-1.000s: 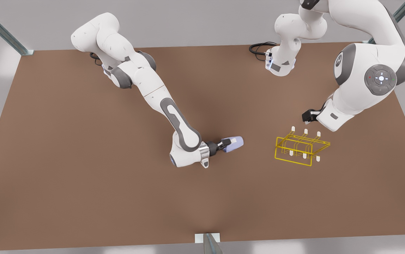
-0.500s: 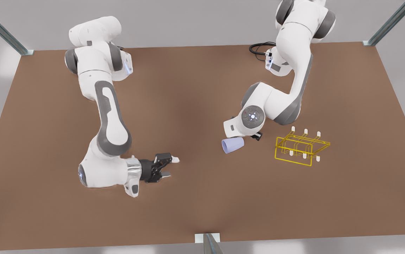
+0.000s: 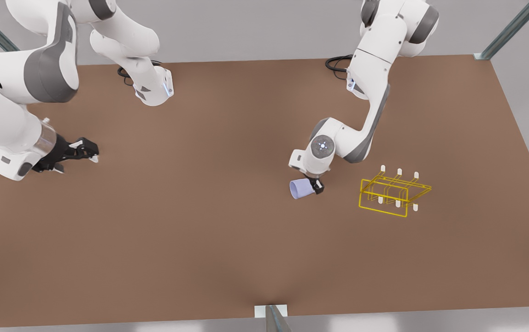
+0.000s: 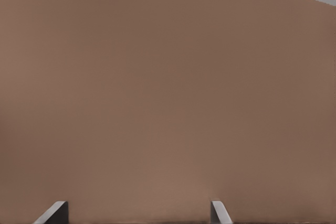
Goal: Place the cup on the cup holder
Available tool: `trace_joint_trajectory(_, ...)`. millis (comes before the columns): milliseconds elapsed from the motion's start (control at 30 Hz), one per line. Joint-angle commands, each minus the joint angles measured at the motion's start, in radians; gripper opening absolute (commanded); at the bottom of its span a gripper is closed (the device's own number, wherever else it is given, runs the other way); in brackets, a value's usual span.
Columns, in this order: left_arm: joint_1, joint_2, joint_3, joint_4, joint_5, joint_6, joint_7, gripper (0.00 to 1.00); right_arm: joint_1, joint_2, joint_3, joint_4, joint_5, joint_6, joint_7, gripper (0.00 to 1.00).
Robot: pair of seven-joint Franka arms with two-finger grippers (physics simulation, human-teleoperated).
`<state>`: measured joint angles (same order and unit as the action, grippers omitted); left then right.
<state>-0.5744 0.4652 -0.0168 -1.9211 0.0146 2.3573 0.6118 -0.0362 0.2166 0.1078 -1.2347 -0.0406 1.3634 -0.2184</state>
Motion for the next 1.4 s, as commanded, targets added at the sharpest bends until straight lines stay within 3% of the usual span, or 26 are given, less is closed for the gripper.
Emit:
trace_joint_trajectory(0, 0.001, 0.003, 0.0, -0.035, 0.024, 0.252, 0.485, 1.0, -0.004, 0.0, -0.002, 0.004, -0.058, -0.035, 0.268, 1.0)
trace_joint_trajectory(500, -0.002, 0.035, -0.003, -0.098, -0.027, 0.303, 0.413, 1.0, 0.062, 0.018, 0.006, 0.007, -0.122, -0.009, 0.269, 1.0)
trace_joint_trajectory(833, -0.001, 0.059, -0.003, -0.102, -0.027, 0.257, 0.003, 1.0, 0.052, 0.018, 0.004, 0.007, -0.073, 0.01, 0.272, 1.0)
trace_joint_trajectory(1333, -0.001, 0.138, -0.022, -0.045, -0.096, 0.261, 0.008, 1.0, 0.048, 0.018, 0.004, 0.006, -0.077, 0.008, 0.271, 1.0)
trace_joint_trajectory(1367, -0.001, 0.138, -0.022, -0.045, -0.096, 0.26, 0.002, 0.86, 0.048, 0.018, 0.004, 0.006, -0.077, 0.008, 0.271, 1.0)
